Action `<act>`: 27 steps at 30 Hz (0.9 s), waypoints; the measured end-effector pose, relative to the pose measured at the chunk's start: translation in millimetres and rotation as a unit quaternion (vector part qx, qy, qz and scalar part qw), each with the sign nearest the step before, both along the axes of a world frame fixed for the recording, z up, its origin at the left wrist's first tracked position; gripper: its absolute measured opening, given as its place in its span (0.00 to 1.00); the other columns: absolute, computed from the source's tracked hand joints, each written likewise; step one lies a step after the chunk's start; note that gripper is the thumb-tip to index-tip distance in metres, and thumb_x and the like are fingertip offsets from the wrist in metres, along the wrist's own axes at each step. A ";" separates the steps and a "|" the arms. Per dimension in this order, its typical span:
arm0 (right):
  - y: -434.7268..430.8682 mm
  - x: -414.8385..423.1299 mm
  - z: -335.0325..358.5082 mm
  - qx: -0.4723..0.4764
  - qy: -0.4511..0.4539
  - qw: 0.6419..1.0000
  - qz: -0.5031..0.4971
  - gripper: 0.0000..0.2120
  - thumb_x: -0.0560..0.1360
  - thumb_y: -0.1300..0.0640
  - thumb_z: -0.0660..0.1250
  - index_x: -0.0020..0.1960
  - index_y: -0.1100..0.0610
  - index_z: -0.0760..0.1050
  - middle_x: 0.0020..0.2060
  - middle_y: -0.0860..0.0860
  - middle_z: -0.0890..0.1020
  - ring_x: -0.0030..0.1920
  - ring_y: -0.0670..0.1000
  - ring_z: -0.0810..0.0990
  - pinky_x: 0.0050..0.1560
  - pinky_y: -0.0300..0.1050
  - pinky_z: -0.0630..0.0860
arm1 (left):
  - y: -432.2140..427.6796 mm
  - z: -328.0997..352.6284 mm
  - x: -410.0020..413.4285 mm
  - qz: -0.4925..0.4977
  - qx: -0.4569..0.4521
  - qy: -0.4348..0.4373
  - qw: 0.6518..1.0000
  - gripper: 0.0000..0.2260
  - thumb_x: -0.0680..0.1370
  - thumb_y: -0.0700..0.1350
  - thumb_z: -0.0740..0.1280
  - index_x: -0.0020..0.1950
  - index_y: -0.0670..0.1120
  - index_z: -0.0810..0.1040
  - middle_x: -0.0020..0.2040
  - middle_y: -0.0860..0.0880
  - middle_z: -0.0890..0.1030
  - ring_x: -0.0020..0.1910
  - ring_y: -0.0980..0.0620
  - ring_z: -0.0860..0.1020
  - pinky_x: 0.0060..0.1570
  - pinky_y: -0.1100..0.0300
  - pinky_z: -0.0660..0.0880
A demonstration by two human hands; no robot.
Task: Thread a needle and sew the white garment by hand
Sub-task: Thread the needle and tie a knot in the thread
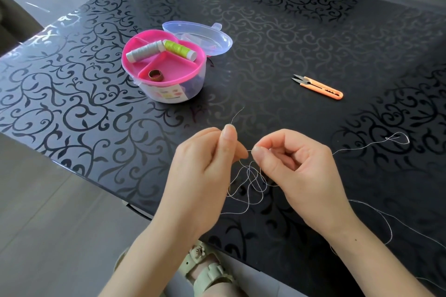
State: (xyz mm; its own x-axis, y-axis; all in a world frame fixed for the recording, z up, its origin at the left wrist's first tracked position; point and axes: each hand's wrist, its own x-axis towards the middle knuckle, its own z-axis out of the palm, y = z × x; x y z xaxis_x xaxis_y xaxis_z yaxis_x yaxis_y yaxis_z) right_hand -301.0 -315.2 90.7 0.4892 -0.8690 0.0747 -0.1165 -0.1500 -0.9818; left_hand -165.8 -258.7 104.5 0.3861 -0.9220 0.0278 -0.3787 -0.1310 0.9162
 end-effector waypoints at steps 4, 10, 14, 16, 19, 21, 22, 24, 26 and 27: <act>-2.0 -2.2 -2.9 0.035 -0.021 0.999 -0.009 0.04 0.70 0.51 0.70 0.40 0.51 0.80 0.31 0.64 0.72 0.31 0.48 0.69 0.33 0.35 0.70 | 1.6 -2.2 5.6 -0.014 0.027 0.065 0.997 0.09 0.76 0.48 0.63 0.39 0.53 0.82 0.40 0.56 0.81 0.43 0.57 0.81 0.46 0.65 0.75; -4.0 -4.3 -5.7 0.026 -0.040 0.999 -0.012 0.03 0.70 0.50 0.69 0.39 0.48 0.80 0.28 0.43 0.78 0.30 0.41 0.73 0.33 0.31 0.70 | 5.3 -5.4 1.9 -0.018 0.044 0.162 0.986 0.11 0.75 0.33 0.68 0.42 0.48 0.84 0.36 0.48 0.84 0.37 0.51 0.84 0.49 0.51 0.80; -2.2 -4.7 -4.3 0.009 -0.031 0.999 -0.026 0.05 0.69 0.48 0.67 0.38 0.47 0.79 0.29 0.43 0.79 0.30 0.43 0.76 0.35 0.34 0.73 | 5.3 -6.2 -1.6 -0.029 0.025 0.218 0.975 0.14 0.74 0.31 0.69 0.49 0.51 0.82 0.35 0.48 0.81 0.35 0.49 0.83 0.43 0.51 0.82; -1.5 -4.6 -3.2 0.007 -0.024 0.999 -0.027 0.05 0.69 0.48 0.66 0.38 0.47 0.78 0.29 0.45 0.79 0.31 0.44 0.77 0.36 0.36 0.74 | 6.3 -4.5 -3.0 -0.033 0.018 0.211 0.977 0.14 0.74 0.32 0.68 0.50 0.51 0.81 0.35 0.48 0.81 0.35 0.50 0.83 0.42 0.55 0.81; -1.1 -4.4 -2.0 0.008 -0.023 1.000 -0.020 0.05 0.70 0.49 0.66 0.37 0.48 0.78 0.29 0.44 0.79 0.30 0.44 0.76 0.35 0.35 0.74 | 7.3 -2.4 -5.9 -0.015 0.014 0.174 0.985 0.11 0.75 0.34 0.69 0.44 0.50 0.84 0.35 0.49 0.83 0.35 0.52 0.84 0.42 0.58 0.80; -1.0 -4.2 -1.3 0.013 -0.028 0.999 -0.014 0.04 0.70 0.53 0.69 0.36 0.49 0.78 0.28 0.43 0.79 0.29 0.42 0.75 0.33 0.32 0.71 | 7.8 -0.4 -6.9 -0.001 0.007 0.163 0.987 0.07 0.73 0.38 0.71 0.41 0.50 0.84 0.35 0.50 0.84 0.35 0.53 0.84 0.42 0.59 0.80; -0.9 -4.1 -1.1 0.018 -0.031 0.999 -0.013 0.05 0.71 0.56 0.70 0.36 0.51 0.78 0.27 0.42 0.78 0.28 0.41 0.74 0.32 0.31 0.70 | 8.2 1.1 -7.0 -0.004 0.000 0.160 0.987 0.05 0.71 0.41 0.70 0.40 0.51 0.84 0.35 0.50 0.84 0.36 0.54 0.84 0.42 0.59 0.80; -0.2 -4.2 -0.3 0.023 -0.032 0.999 -0.009 0.05 0.71 0.58 0.68 0.37 0.53 0.78 0.27 0.42 0.78 0.29 0.40 0.75 0.32 0.30 0.70 | 8.3 3.3 -7.1 -0.017 -0.018 0.155 0.988 0.04 0.69 0.45 0.69 0.40 0.51 0.84 0.37 0.51 0.84 0.37 0.53 0.83 0.42 0.59 0.80; 0.8 -3.8 0.5 0.019 -0.029 0.999 -0.003 0.05 0.71 0.59 0.67 0.37 0.53 0.78 0.28 0.42 0.79 0.29 0.40 0.76 0.33 0.29 0.71 | 7.8 2.8 -7.1 -0.029 -0.041 0.129 0.990 0.03 0.70 0.46 0.70 0.40 0.49 0.83 0.37 0.50 0.84 0.37 0.53 0.83 0.42 0.59 0.80; 0.9 -3.8 0.4 0.017 -0.026 1.000 -0.001 0.05 0.71 0.59 0.67 0.37 0.53 0.78 0.28 0.43 0.79 0.30 0.40 0.76 0.33 0.30 0.71 | 7.2 2.1 -7.3 -0.032 -0.051 0.106 0.993 0.03 0.71 0.45 0.70 0.40 0.49 0.83 0.36 0.51 0.83 0.36 0.54 0.82 0.40 0.61 0.79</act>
